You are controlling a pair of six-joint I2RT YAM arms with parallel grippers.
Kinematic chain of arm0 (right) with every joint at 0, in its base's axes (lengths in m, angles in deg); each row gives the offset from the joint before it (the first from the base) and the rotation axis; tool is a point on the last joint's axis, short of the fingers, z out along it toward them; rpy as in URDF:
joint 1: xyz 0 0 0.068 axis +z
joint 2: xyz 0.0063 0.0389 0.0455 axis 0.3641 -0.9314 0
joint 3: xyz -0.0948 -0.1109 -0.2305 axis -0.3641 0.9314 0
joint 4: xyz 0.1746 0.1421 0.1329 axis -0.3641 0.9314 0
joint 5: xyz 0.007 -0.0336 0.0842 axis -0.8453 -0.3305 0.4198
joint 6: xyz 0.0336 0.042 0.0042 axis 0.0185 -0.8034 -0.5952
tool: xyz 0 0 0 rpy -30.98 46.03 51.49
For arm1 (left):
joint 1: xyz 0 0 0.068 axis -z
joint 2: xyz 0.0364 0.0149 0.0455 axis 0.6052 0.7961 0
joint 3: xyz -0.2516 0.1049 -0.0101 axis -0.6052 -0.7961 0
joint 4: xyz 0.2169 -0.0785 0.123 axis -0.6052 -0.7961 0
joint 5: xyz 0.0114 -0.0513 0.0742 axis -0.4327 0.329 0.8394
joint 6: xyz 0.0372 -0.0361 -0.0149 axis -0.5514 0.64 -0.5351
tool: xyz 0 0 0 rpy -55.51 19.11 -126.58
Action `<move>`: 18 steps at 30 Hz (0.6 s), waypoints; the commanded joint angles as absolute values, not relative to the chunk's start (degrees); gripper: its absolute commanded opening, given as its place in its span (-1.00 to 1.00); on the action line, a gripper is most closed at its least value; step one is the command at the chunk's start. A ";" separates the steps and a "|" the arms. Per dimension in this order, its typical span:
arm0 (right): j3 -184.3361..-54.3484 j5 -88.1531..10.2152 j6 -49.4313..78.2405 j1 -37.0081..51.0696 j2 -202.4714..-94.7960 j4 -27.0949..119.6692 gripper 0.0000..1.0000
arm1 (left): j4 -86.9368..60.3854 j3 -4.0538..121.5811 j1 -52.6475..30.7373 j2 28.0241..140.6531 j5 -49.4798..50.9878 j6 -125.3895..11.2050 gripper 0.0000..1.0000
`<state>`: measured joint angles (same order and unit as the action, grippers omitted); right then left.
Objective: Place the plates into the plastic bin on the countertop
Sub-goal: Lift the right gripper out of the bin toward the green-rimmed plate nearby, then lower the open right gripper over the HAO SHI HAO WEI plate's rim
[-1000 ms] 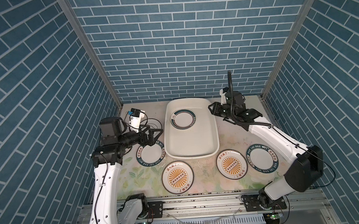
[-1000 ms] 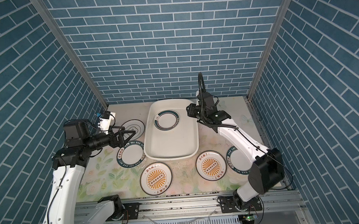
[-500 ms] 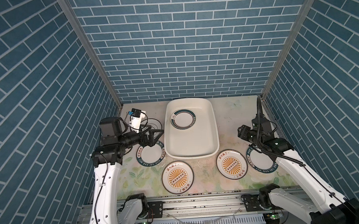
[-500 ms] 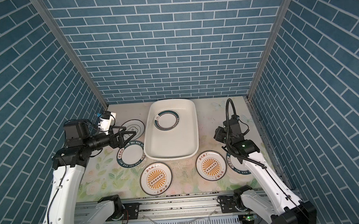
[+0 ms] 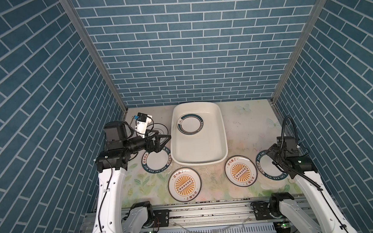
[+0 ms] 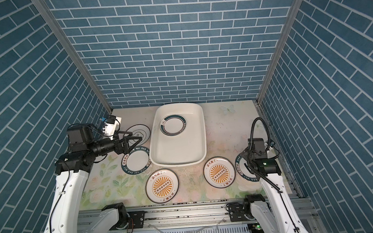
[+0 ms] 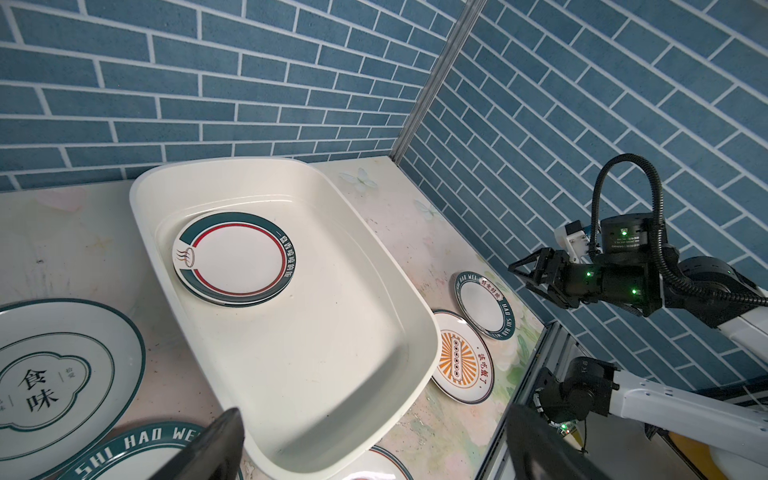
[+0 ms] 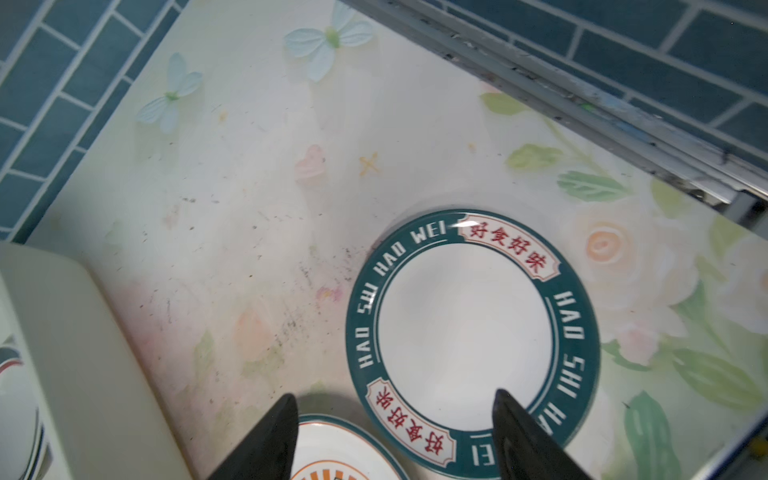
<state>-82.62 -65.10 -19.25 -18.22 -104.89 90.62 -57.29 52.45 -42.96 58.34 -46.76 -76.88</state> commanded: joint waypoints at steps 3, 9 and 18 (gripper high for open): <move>-81.23 -68.25 -23.92 -22.37 -104.44 95.11 0.47 | -57.97 52.98 -43.13 59.03 -48.04 -76.69 0.99; -79.71 -58.75 -20.93 -29.79 -108.36 91.79 0.47 | -58.27 53.64 -43.11 59.71 -48.04 -76.68 0.99; -76.33 -52.40 -17.34 -40.12 -108.20 90.46 0.50 | -58.57 54.00 -43.00 60.21 -47.79 -76.60 0.99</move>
